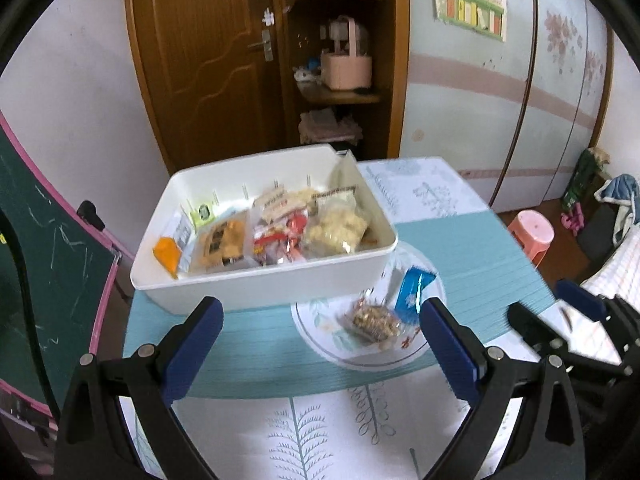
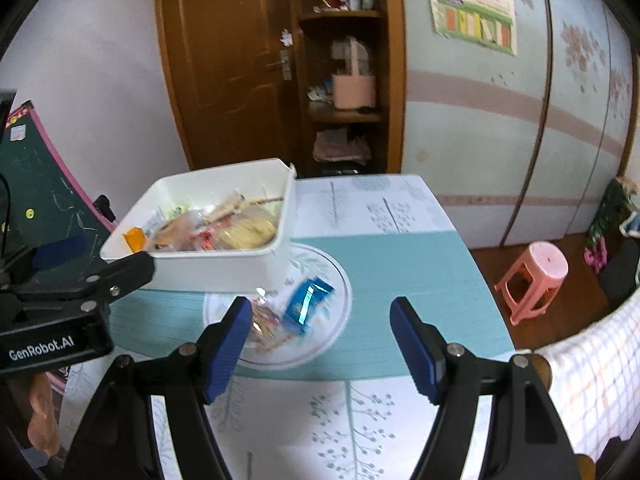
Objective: Organize snacks
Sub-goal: 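Move both grippers back toward the nut bag and blue snack on the plate, then grasp the clear nut-cluster bag with left gripper while right grasps the blue snack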
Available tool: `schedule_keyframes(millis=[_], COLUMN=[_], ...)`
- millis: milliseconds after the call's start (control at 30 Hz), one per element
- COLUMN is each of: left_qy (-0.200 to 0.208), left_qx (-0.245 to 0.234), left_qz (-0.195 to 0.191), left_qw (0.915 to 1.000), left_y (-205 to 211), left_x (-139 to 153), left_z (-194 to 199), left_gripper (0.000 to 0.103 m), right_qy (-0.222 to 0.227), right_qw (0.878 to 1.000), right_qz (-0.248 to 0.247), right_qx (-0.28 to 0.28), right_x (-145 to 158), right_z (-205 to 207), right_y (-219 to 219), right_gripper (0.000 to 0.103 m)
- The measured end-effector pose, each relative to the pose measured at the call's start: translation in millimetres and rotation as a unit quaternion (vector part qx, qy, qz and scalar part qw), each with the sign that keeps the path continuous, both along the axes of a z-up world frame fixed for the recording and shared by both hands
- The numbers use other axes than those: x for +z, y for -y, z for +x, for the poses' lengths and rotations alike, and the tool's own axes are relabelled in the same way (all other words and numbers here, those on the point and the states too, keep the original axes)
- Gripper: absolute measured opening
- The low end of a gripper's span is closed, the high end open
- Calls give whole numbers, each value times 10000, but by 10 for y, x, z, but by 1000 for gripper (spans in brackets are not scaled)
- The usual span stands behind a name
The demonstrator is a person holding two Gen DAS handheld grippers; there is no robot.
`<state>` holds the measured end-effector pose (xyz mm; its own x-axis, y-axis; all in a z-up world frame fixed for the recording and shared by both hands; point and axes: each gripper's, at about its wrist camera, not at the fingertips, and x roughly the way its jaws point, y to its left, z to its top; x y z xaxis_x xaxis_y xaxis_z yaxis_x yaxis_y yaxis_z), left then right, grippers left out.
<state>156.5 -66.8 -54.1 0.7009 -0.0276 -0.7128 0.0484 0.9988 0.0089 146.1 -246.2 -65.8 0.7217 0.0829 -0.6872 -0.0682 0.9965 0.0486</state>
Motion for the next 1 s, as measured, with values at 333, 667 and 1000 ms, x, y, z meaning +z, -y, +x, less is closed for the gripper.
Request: schedule_keyframes(millis=[333, 667, 1000], left_qy=[-665, -981, -1267], left_qx=[-34, -242, -258], left_qz=[248, -83, -242], left_qw=[9975, 9949, 9913], left_y=[86, 171, 231], left_x=[-668, -1034, -1225], left_z=[187, 440, 597], left_gripper=[98, 98, 98], right_qy=[-733, -1201, -1721], right_qw=[9961, 9863, 9738], right_qz=[348, 1117, 1482], right_qx=[-346, -170, 125], right_x=[-516, -805, -1103], right_z=[220, 807, 1427], right_y=[388, 263, -37], right_gripper=[72, 72, 72])
